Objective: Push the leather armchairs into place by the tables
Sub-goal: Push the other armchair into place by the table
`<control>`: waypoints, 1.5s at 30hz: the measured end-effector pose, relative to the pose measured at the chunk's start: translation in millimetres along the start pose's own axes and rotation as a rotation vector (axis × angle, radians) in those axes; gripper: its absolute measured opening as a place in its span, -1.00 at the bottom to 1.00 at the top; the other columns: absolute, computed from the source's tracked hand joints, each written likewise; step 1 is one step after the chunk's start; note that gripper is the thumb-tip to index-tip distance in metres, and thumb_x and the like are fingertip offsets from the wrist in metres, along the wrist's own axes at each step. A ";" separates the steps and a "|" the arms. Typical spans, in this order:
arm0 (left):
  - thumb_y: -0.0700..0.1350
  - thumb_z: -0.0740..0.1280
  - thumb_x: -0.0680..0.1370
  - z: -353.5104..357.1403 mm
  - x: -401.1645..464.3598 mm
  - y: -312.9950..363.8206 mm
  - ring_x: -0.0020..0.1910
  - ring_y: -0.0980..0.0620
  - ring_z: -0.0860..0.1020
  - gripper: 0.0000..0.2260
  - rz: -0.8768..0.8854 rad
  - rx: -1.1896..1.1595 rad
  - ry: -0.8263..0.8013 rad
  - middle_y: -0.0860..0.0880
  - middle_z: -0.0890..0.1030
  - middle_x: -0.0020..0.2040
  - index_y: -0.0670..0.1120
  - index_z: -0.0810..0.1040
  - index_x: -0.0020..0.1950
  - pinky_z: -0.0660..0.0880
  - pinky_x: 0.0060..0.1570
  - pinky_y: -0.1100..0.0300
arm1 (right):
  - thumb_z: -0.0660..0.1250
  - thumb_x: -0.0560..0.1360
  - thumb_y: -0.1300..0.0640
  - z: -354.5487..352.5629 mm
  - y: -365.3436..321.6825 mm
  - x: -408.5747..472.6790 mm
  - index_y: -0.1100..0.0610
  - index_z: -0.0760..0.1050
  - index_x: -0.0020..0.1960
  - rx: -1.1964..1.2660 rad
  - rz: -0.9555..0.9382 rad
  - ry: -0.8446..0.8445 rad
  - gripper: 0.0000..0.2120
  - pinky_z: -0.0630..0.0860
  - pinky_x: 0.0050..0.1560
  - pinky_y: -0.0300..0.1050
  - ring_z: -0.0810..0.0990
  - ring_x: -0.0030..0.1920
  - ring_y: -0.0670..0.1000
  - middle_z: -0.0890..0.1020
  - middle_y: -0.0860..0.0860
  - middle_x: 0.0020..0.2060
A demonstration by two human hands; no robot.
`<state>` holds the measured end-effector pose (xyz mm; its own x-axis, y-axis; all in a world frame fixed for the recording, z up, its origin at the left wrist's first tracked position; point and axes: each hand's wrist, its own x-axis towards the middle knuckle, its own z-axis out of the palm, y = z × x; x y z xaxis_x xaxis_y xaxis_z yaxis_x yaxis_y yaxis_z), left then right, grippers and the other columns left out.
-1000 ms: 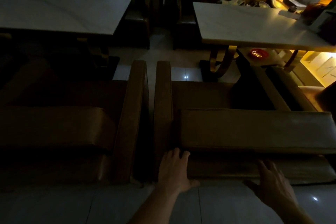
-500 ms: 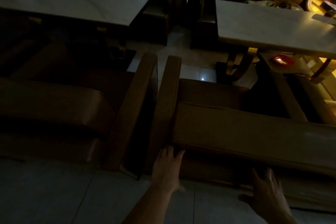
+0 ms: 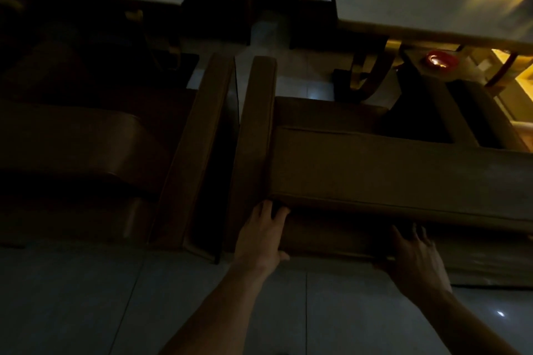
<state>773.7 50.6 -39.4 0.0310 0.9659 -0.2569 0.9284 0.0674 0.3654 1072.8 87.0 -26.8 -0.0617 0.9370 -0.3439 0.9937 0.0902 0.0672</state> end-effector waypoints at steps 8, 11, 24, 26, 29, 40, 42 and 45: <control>0.11 0.53 0.40 3.4 -3.8 -1.1 0.46 -0.08 0.22 -0.22 0.027 -0.003 0.034 -0.01 0.13 0.50 0.14 0.17 0.50 0.37 0.36 -0.02 | 0.28 0.49 -0.27 10.4 0.2 -4.7 -0.13 -0.07 0.57 0.036 0.021 0.000 -0.19 0.17 0.50 0.20 0.08 0.53 0.29 0.17 0.21 0.54; 0.11 0.54 0.40 2.9 -4.2 -1.4 0.45 -0.06 0.23 -0.23 0.029 -0.002 0.036 -0.01 0.15 0.49 0.13 0.19 0.50 0.37 0.36 0.00 | 0.26 0.50 -0.28 11.1 -3.2 -7.4 -0.11 -0.11 0.59 0.052 0.020 0.003 -0.17 0.13 0.52 0.18 0.03 0.54 0.30 0.10 0.23 0.56; 0.10 0.53 0.39 4.9 -18.2 -2.3 0.45 -0.03 0.23 -0.22 -0.026 -0.011 0.042 0.00 0.15 0.49 0.14 0.21 0.50 0.32 0.40 0.04 | 0.25 0.56 -0.18 20.5 -3.4 -16.9 -0.15 -0.26 0.57 0.224 -0.049 0.003 -0.17 0.00 0.54 0.24 -0.18 0.54 0.32 -0.11 0.28 0.56; 0.12 0.53 0.39 6.2 -17.9 -4.1 0.45 -0.03 0.22 -0.22 -0.031 -0.025 0.052 0.01 0.15 0.49 0.15 0.20 0.50 0.32 0.40 0.04 | 0.29 0.56 -0.09 25.4 -1.1 -14.3 -0.21 -0.29 0.54 0.271 -0.065 0.019 -0.16 -0.02 0.54 0.25 -0.22 0.54 0.32 -0.13 0.28 0.56; 0.15 0.52 0.39 6.3 -18.5 -3.5 0.44 -0.03 0.24 -0.21 -0.034 -0.017 0.049 0.02 0.15 0.49 0.17 0.19 0.50 0.33 0.39 0.03 | 0.31 0.56 -0.08 29.4 2.3 -8.4 -0.24 -0.32 0.52 0.303 -0.064 0.007 -0.14 -0.03 0.54 0.24 -0.28 0.53 0.29 -0.18 0.25 0.56; 0.20 0.51 0.37 -0.8 -11.0 -0.1 0.42 -0.03 0.28 -0.20 -0.023 0.052 0.032 0.02 0.20 0.48 0.15 0.19 0.51 0.35 0.37 0.01 | 0.34 0.55 -0.05 27.8 9.4 -1.5 -0.24 -0.26 0.53 0.306 -0.103 0.020 -0.14 -0.06 0.52 0.26 -0.24 0.53 0.31 -0.12 0.26 0.57; 0.19 0.52 0.37 1.2 -6.8 3.2 0.40 -0.04 0.30 -0.20 -0.018 0.047 0.045 0.02 0.22 0.46 0.14 0.21 0.50 0.37 0.36 0.01 | 0.34 0.54 -0.07 23.8 10.2 0.6 -0.20 -0.19 0.56 0.288 -0.100 0.045 -0.17 -0.03 0.51 0.28 -0.19 0.54 0.34 -0.08 0.28 0.56; 0.17 0.53 0.37 2.5 -3.9 6.7 0.40 -0.05 0.30 -0.21 -0.035 0.029 0.059 0.01 0.22 0.46 0.14 0.21 0.50 0.37 0.35 0.00 | 0.35 0.53 -0.10 20.2 11.2 4.4 -0.18 -0.18 0.57 0.279 -0.088 0.058 -0.15 -0.03 0.51 0.25 -0.18 0.54 0.33 -0.10 0.26 0.57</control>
<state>780.8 46.6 -38.2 -0.0229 0.9763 -0.2151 0.9389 0.0949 0.3310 1085.5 85.4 -46.5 -0.1458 0.9483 -0.2820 0.9713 0.0830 -0.2231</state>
